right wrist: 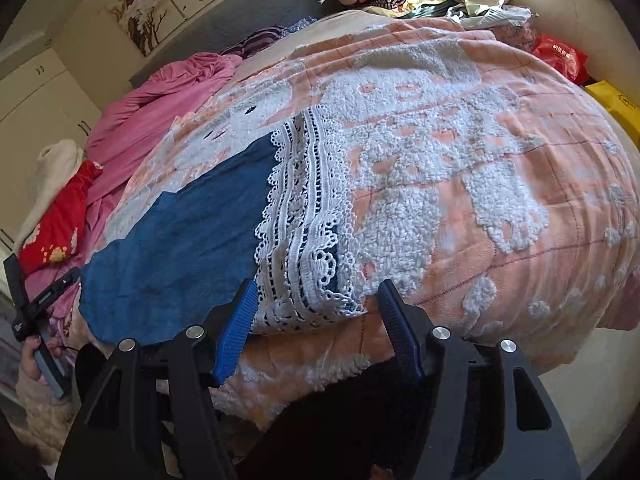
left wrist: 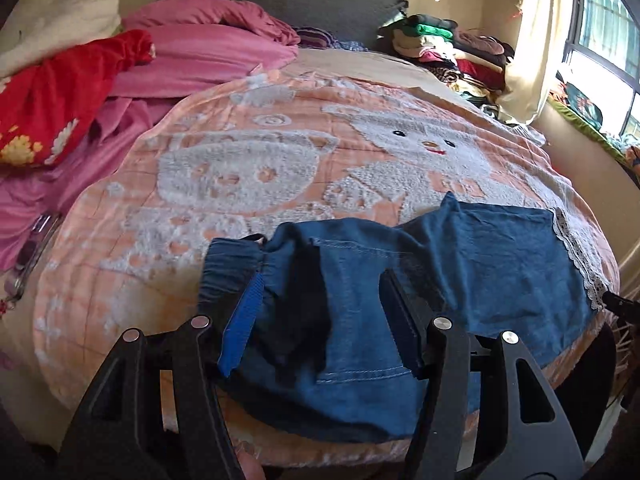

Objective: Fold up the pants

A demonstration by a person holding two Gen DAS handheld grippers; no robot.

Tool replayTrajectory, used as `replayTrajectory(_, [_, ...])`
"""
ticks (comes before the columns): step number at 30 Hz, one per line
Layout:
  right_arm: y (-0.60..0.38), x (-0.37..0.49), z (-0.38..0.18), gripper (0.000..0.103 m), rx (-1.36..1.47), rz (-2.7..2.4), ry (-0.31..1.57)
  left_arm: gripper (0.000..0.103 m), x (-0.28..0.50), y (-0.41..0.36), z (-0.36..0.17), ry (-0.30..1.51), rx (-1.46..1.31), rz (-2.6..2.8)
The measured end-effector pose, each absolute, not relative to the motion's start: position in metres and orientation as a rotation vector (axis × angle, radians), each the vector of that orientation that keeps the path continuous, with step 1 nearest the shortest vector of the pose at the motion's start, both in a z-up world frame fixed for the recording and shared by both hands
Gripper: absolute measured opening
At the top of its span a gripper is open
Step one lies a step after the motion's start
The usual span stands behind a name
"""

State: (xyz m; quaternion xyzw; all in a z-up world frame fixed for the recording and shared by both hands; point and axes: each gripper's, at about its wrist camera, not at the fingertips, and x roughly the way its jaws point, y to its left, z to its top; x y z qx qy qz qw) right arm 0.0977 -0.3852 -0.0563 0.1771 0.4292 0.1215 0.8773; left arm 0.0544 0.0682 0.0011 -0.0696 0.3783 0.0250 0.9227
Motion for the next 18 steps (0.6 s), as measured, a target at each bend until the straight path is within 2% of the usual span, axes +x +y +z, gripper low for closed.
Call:
replayTrajectory(4, [-0.381, 0.103, -0.061, 0.046, 0.356, 0.244, 0.9, 0.053, 0.048, 0.078, 0.0, 0.779, -0.182, 0.055])
replayTrajectory(8, [-0.38, 0.098, -0.055, 0.021, 0.323, 0.263, 0.885, 0.053, 0.054, 0.067, -0.004, 0.783, -0.172, 0.015])
replayTrajectory(14, [-0.379, 0.098, -0.06, 0.02, 0.273, 0.212, 0.907, 0.053, 0.078, 0.07, -0.036, 0.861, -0.059, 0.141])
replayTrajectory(18, [-0.373, 0.098, -0.064, 0.022, 0.233, 0.183, 0.907, 0.054, 0.082, 0.087, -0.055, 0.88, -0.079, 0.193])
